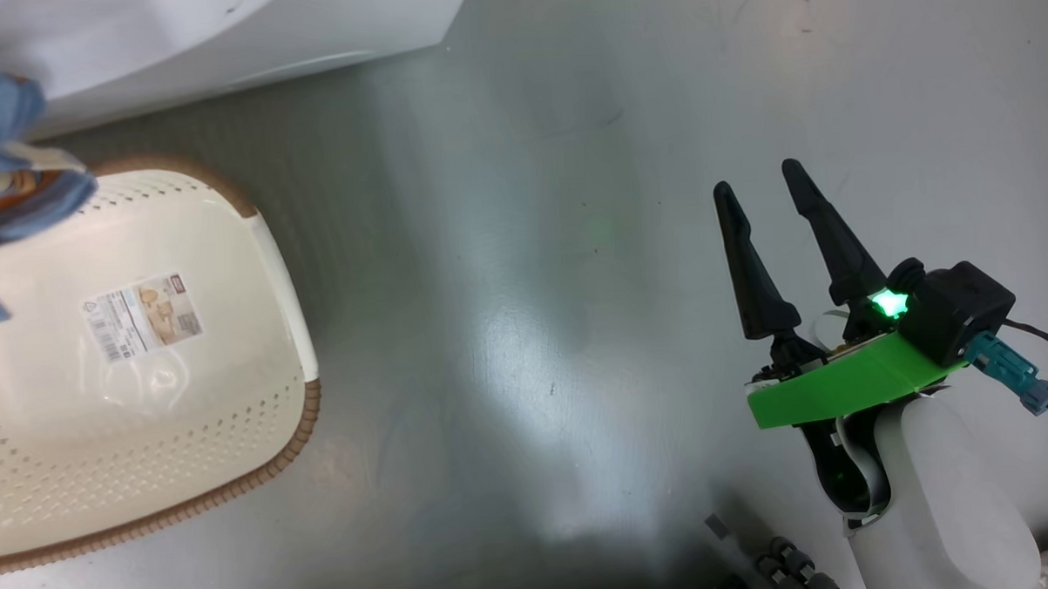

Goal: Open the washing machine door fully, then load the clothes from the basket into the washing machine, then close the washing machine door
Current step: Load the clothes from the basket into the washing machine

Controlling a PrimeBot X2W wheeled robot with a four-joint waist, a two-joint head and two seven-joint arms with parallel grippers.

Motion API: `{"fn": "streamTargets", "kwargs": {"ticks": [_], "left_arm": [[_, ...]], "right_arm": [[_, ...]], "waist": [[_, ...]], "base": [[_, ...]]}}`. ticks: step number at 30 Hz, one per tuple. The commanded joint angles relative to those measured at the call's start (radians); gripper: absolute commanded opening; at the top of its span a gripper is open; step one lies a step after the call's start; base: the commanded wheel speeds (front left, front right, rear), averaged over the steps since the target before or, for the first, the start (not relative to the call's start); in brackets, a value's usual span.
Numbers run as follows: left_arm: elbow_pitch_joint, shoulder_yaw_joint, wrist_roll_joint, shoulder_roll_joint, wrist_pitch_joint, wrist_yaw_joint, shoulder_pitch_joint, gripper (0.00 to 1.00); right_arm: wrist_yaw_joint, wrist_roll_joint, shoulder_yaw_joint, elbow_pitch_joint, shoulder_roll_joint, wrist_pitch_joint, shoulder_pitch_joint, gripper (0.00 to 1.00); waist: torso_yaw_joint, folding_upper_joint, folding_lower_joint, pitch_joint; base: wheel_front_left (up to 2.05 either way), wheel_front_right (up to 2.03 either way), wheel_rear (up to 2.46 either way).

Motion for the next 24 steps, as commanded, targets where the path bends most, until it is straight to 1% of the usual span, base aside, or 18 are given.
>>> {"fn": "streamTargets", "kwargs": {"ticks": [1, 2, 3, 13, 17, 24], "left_arm": [[-0.019, 0.014, 0.006, 0.047, -0.003, -0.003, 0.029, 0.27], [-0.008, 0.012, 0.001, 0.042, -0.003, -0.003, 0.043, 0.86], [-0.004, 0.014, -0.003, 0.038, -0.003, -0.003, 0.054, 1.00], [0.001, 0.024, -0.040, -0.001, -0.004, -0.003, 0.188, 1.00], [-0.007, 0.038, -0.048, -0.015, -0.004, -0.003, 0.232, 1.00], [-0.032, 0.036, -0.054, -0.035, -0.004, -0.003, 0.320, 1.00]], "right_arm": [[0.002, 0.003, 0.019, -0.014, 0.002, -0.005, 0.020, 1.00], [0.002, 0.003, 0.017, -0.013, 0.002, -0.005, 0.019, 1.00], [0.002, 0.004, 0.016, -0.012, 0.002, -0.005, 0.018, 1.00], [0.002, -0.011, -0.006, -0.007, 0.002, -0.005, 0.024, 1.00], [0.002, -0.017, -0.012, -0.005, 0.002, -0.005, 0.025, 1.00], [0.002, -0.021, -0.019, 0.004, 0.002, -0.005, 0.029, 1.00]], "waist": [[0.005, 0.0000, 0.0000, -0.006], [0.007, 0.0000, 0.0000, -0.011], [0.010, 0.0000, 0.0000, -0.015], [0.044, 0.0000, 0.0000, -0.077], [0.057, 0.0000, 0.0000, -0.099], [0.071, 0.0000, 0.0000, -0.145]], "base": [[0.00, 0.00, 0.00], [0.00, 0.00, 0.00], [0.00, 0.00, 0.00], [0.00, 0.00, 0.00], [0.00, 0.00, 0.00], [0.00, 0.00, 0.00]]}}
